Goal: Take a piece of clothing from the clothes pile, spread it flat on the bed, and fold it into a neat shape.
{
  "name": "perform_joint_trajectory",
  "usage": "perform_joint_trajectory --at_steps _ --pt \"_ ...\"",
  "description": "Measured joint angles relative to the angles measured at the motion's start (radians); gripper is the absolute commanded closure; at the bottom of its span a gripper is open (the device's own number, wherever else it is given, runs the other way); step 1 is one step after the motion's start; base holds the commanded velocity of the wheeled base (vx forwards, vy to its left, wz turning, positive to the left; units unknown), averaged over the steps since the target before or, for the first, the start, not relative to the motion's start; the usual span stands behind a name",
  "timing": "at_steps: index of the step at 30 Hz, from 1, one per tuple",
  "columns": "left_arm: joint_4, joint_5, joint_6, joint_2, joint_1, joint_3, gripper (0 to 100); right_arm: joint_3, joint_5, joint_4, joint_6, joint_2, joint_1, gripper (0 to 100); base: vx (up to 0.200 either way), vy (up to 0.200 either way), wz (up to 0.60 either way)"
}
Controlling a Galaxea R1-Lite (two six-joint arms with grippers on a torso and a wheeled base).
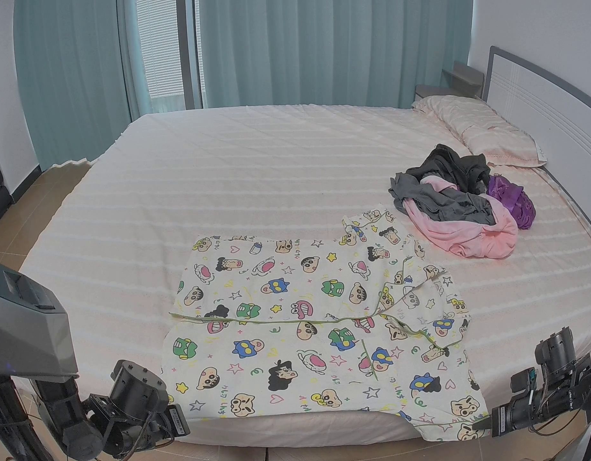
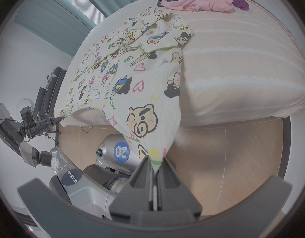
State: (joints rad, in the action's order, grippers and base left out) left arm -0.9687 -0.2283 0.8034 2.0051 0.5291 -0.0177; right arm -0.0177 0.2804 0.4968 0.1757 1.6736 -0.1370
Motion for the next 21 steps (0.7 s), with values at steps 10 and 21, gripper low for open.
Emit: perform_joint_trajectory --at_steps 10,21 --pt "0.133 0.002 0.008 -0.024 0.049 0.000 100 0.000 -0.002 -0.125 -0.060 -0.039 -0.003 100 0.000 0.000 0.00" --pt "0.274 0.011 0.013 -0.147 0.092 0.000 100 0.000 -0.003 -0.218 -0.116 -0.099 -0.005 100 0.000 0.000 0.00"
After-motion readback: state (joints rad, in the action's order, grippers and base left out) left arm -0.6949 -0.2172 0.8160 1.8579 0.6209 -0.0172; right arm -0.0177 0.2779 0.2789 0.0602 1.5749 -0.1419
